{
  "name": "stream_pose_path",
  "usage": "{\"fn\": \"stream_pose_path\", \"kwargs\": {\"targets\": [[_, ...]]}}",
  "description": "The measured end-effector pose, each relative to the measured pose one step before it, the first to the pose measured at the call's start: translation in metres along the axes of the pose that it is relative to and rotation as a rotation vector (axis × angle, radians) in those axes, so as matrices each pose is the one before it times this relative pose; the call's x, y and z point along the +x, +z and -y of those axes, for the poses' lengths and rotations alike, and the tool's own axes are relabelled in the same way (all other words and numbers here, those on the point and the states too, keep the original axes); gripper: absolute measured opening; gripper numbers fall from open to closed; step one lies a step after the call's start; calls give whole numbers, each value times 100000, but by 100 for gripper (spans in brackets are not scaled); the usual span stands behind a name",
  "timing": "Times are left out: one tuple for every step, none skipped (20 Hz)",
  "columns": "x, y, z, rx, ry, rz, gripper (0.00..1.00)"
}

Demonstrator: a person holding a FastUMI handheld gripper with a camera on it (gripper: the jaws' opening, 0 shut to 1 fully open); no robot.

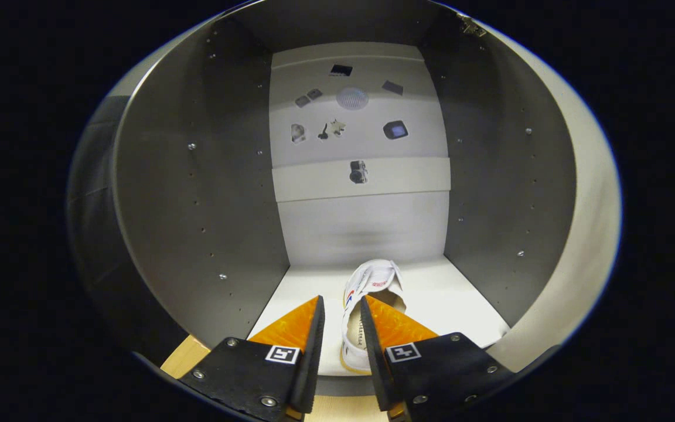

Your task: Open the shoe cabinet door, grab the shoes and put them into the shoe cabinet, then close the shoe cabinet door.

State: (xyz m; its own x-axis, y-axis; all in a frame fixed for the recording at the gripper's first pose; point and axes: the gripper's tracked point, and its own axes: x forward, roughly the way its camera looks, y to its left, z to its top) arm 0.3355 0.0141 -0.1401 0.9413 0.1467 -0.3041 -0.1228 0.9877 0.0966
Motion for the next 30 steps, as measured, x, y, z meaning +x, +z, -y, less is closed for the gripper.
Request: {"fn": "stream_pose_path", "kwargs": {"targets": [[-1278, 401, -106, 74, 56, 1240, 40], [-1431, 472, -24, -128, -394, 1421, 40], [-1453, 454, -32, -83, -511, 1405, 40], [-1431, 503, 49, -190, -241, 1191, 40], [-1422, 253, -109, -152, -548, 979, 40], [-1504, 334, -44, -355, -244, 786, 40], [-1486, 443, 135, -727, -936, 1468, 40], [-1536, 275, 40, -830, -1088, 1143, 40], [-1511, 275, -35, -709, -619, 1045, 40], [-1349, 89, -16, -912, -1041, 499, 40], [-1595, 6, 146, -463, -715, 606, 40], [-1381, 56, -74, -218, -492, 577, 40], [-1441, 71, -240, 422, -288, 847, 40], [-1199, 99, 24, 361, -433, 868, 40], [-1306, 160, 235, -253, -1429, 1760, 40], [-1149, -15, 0, 143, -878, 1061, 40], [-1193, -267, 81, 77, -659, 207, 40], [-944, -318, 98, 111, -807, -18, 40], [-994, -435, 190, -443, -687, -571, 40], [-1125, -288, 432, -178, -1478, -102, 40], [-1229, -276, 277, 12, -581, -579, 40], [-1289, -46, 285, 538, -750, -105, 41], [-1339, 20, 450, 473, -1109, 349, 41], [-1167, 64, 599, 466, -1129, 573, 41], [-1341, 172, 843, 146, -1499, 786, 41], [-1325, 235, 838, -35, -1351, 899, 42], [-1226, 403, 875, 222, -1413, 1072, 42], [-1423, 450, 800, -72, -1106, 596, 43], [-803, 347, 899, 244, -1067, 226, 44], [-869, 176, 793, 195, -640, 143, 45]]}}
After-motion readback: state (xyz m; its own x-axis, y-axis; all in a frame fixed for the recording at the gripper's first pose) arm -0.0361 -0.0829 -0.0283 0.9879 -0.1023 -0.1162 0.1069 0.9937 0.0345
